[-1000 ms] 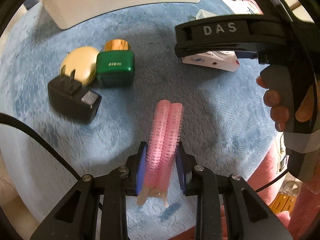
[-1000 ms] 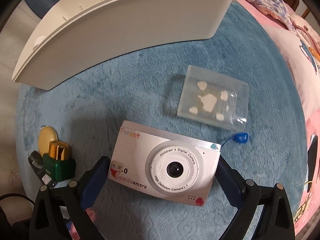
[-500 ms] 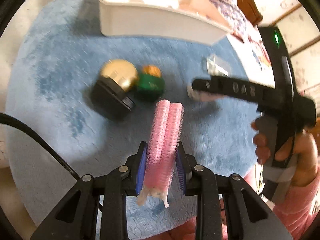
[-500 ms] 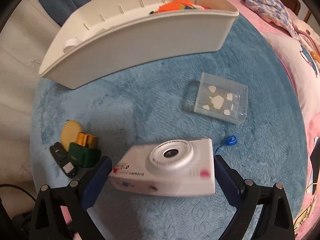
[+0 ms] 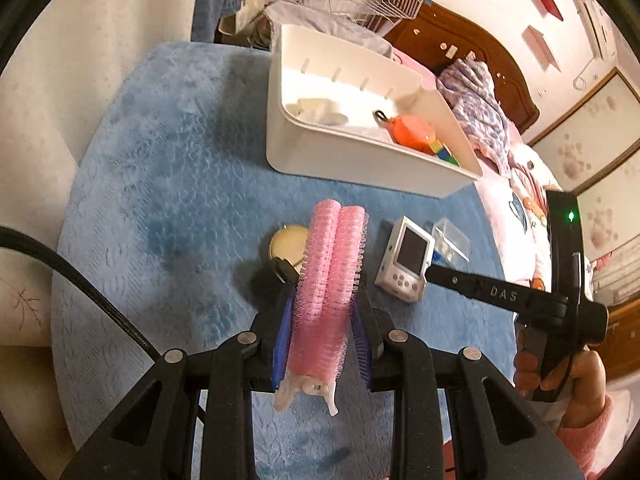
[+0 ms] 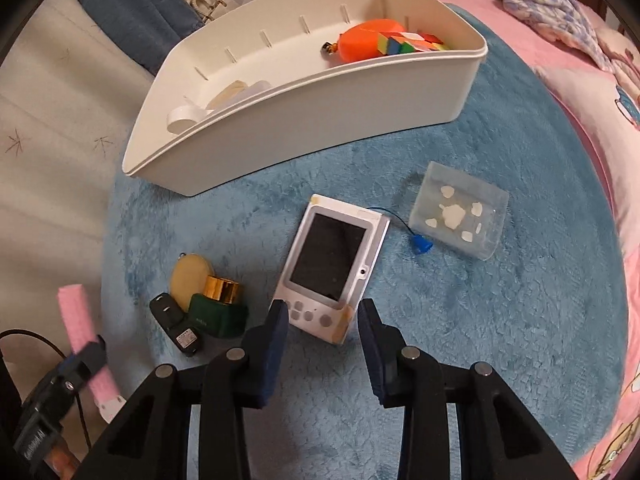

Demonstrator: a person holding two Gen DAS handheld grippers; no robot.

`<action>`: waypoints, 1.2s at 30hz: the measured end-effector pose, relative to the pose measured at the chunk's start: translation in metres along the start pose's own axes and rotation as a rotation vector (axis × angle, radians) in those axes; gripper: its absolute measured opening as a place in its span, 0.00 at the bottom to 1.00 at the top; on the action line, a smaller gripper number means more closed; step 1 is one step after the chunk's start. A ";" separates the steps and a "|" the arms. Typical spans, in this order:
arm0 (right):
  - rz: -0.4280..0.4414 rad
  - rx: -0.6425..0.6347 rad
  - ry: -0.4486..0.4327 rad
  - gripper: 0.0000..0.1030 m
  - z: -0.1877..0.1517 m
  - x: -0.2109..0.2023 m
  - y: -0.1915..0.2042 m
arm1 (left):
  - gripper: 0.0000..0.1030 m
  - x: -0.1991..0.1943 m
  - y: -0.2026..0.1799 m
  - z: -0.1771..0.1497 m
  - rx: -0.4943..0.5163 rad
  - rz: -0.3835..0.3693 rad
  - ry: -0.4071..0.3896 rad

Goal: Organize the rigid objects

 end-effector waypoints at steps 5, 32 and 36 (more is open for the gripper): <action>0.032 0.060 0.047 0.53 0.007 0.012 -0.012 | 0.28 -0.001 0.000 0.001 -0.018 -0.009 -0.020; -0.013 0.146 0.187 0.79 0.032 0.068 0.001 | 0.28 0.005 0.015 0.024 -0.108 -0.033 -0.095; -0.093 0.095 0.176 0.80 0.038 0.074 0.012 | 0.28 0.003 0.016 0.030 -0.115 -0.036 -0.114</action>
Point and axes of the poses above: each gripper's, at about its wrist camera, not at the fingertips, and x roughly the way its jaws point, y to its left, z to its top, the point moved 6 cm from there along x, roughly the way its jaws point, and after that the axes turned 8 degrees about -z, right-handed, at the moved point
